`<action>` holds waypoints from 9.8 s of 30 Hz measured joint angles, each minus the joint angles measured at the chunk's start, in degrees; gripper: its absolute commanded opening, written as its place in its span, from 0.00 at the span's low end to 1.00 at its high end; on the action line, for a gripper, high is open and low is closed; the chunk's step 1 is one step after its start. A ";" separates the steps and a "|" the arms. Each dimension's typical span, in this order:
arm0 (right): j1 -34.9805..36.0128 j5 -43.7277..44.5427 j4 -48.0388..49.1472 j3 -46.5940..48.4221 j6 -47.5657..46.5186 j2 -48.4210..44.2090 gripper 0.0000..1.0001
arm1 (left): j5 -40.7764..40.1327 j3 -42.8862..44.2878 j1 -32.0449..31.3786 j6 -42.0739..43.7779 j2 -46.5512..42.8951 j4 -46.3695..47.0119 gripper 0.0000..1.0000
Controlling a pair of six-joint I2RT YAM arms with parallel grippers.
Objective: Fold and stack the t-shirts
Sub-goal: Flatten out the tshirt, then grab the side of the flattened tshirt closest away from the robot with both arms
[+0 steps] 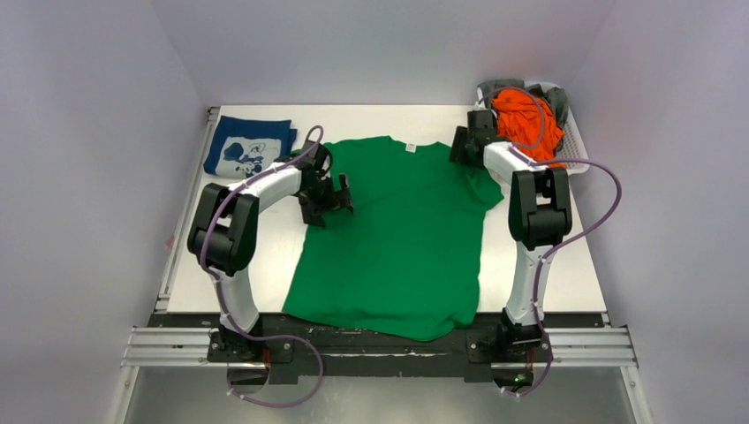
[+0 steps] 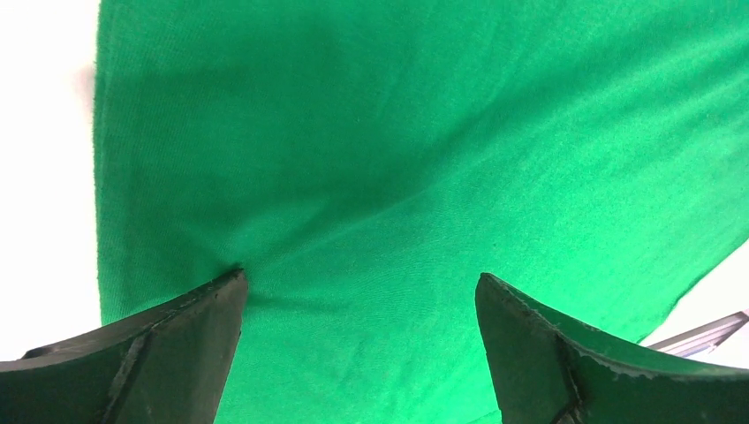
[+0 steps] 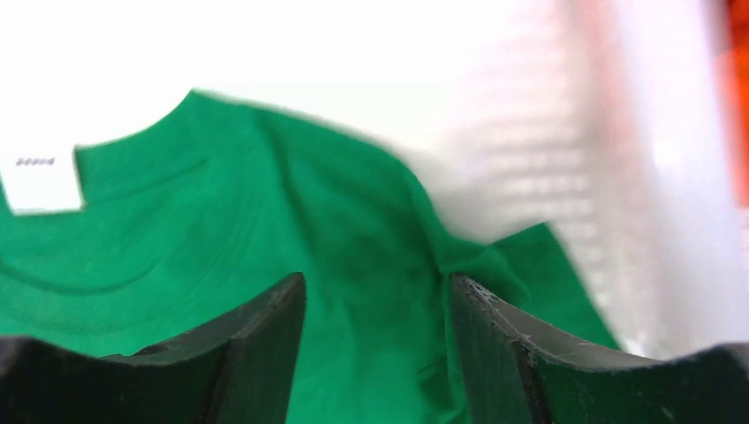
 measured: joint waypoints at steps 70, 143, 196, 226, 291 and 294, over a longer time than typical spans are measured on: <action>19.45 -9.44 -7.08 -2.71 -9.01 -13.25 0.59 | -0.37 26.64 2.21 3.41 2.64 -10.14 1.00; 9.62 -7.54 -2.21 -14.67 -1.22 -19.87 0.58 | 16.96 19.61 8.37 -1.70 2.23 0.50 1.00; 6.62 -0.35 -19.02 11.41 2.23 5.68 0.59 | 9.66 27.96 9.81 -0.81 18.62 -13.60 1.00; 2.03 -10.10 -12.63 12.55 -7.32 -6.23 0.62 | 3.48 22.51 11.58 -0.96 6.88 -16.63 1.00; 2.01 0.92 3.45 -25.55 7.06 -34.10 0.65 | -14.97 -19.28 -0.57 -19.82 -14.27 -12.87 0.00; 2.01 1.07 3.28 -25.92 6.95 -34.45 0.64 | -14.93 -19.32 -0.59 -19.28 -14.60 -12.74 0.00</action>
